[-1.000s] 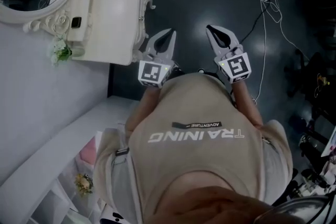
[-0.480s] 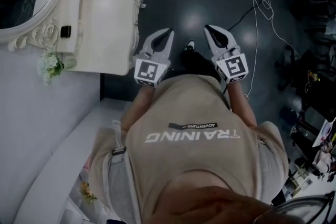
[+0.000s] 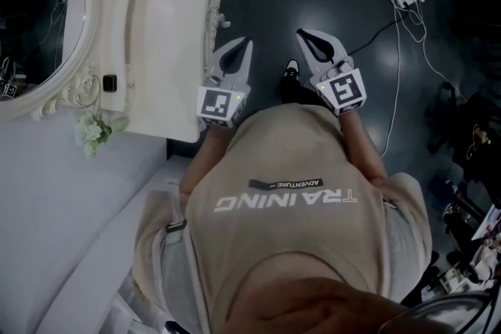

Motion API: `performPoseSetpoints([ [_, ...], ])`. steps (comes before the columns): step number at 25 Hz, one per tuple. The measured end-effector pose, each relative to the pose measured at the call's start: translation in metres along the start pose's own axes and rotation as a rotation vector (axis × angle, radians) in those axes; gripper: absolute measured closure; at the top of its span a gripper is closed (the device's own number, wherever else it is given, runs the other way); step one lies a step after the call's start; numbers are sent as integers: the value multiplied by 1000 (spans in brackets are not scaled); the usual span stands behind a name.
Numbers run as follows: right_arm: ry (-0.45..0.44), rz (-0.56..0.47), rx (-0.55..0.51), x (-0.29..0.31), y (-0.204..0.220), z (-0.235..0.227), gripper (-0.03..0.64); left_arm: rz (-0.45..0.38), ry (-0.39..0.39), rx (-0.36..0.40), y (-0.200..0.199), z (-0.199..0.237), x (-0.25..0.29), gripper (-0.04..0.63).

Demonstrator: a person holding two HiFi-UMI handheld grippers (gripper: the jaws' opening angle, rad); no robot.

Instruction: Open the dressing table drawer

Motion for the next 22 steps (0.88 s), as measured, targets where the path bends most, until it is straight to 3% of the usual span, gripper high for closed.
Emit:
performPoseSetpoints([
  [4, -47, -3, 4, 23, -9, -57, 614, -14, -46, -7, -20, 16, 58, 589],
  [10, -185, 20, -6, 68, -8, -116, 614, 32, -98, -54, -30, 27, 121, 589],
  [22, -322, 56, -37, 164, -15, -135, 614, 12, -264, -94, -32, 107, 141, 589],
])
Point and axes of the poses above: the fingertips, and each gripper's own axes: x forward along the fingers, z to its left, y out of its underside, the point moved 7 cm from there along -x, backward along the fingers, and after that the axes turned 7 degrees about z, right-handed, at the moved point
